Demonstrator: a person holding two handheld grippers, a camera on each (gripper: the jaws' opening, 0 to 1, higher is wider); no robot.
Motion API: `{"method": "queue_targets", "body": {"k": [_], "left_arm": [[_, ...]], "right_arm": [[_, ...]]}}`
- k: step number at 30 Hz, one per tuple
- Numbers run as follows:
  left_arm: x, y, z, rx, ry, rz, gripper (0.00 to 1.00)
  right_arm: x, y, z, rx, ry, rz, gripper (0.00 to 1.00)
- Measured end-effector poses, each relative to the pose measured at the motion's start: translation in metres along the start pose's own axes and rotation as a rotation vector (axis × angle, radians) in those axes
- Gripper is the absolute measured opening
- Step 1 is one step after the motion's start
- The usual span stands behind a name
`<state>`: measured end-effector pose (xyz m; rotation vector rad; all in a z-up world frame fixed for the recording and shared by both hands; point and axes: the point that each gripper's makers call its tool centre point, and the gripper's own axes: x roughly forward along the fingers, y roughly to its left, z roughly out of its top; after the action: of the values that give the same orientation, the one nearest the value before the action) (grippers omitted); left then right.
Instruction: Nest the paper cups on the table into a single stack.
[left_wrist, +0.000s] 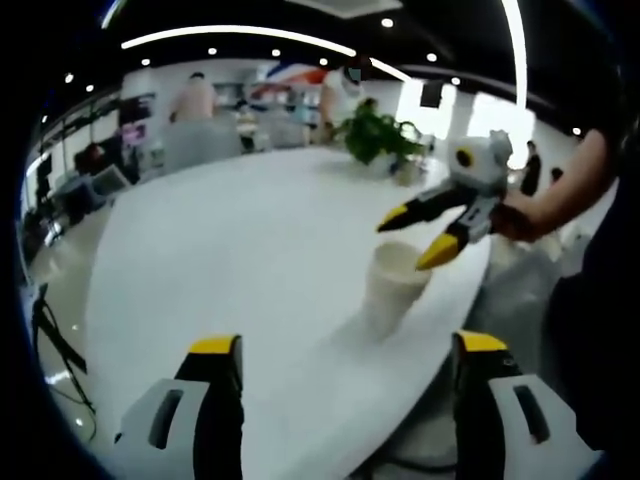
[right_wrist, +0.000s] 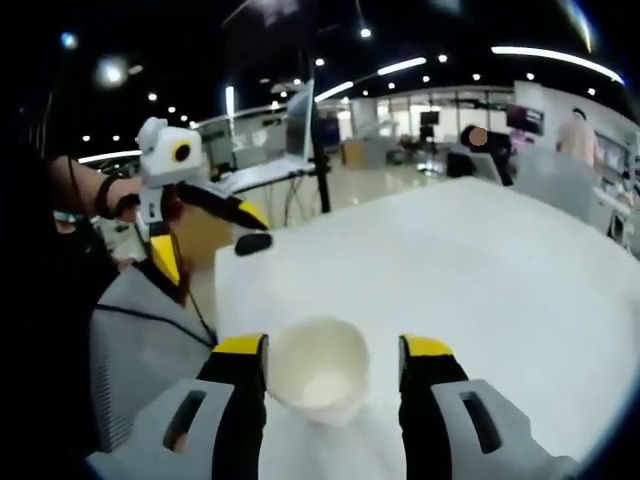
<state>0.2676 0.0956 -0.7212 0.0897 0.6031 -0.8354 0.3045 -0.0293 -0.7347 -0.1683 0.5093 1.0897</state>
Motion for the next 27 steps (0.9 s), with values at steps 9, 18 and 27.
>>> {"method": "queue_targets", "body": {"k": [9, 18, 27], "left_arm": [[0.016, -0.011, -0.003, 0.048, 0.014, -0.058, 0.87], [0.028, -0.015, 0.000, 0.089, -0.026, -0.109, 0.84], [0.047, -0.021, -0.007, 0.105, 0.009, -0.160, 0.84]], "right_arm": [[-0.014, 0.004, -0.003, -0.010, -0.023, 0.001, 0.53], [-0.021, 0.006, -0.017, -0.047, 0.020, 0.003, 0.54], [-0.015, 0.007, -0.040, -0.110, 0.093, 0.032, 0.53]]}}
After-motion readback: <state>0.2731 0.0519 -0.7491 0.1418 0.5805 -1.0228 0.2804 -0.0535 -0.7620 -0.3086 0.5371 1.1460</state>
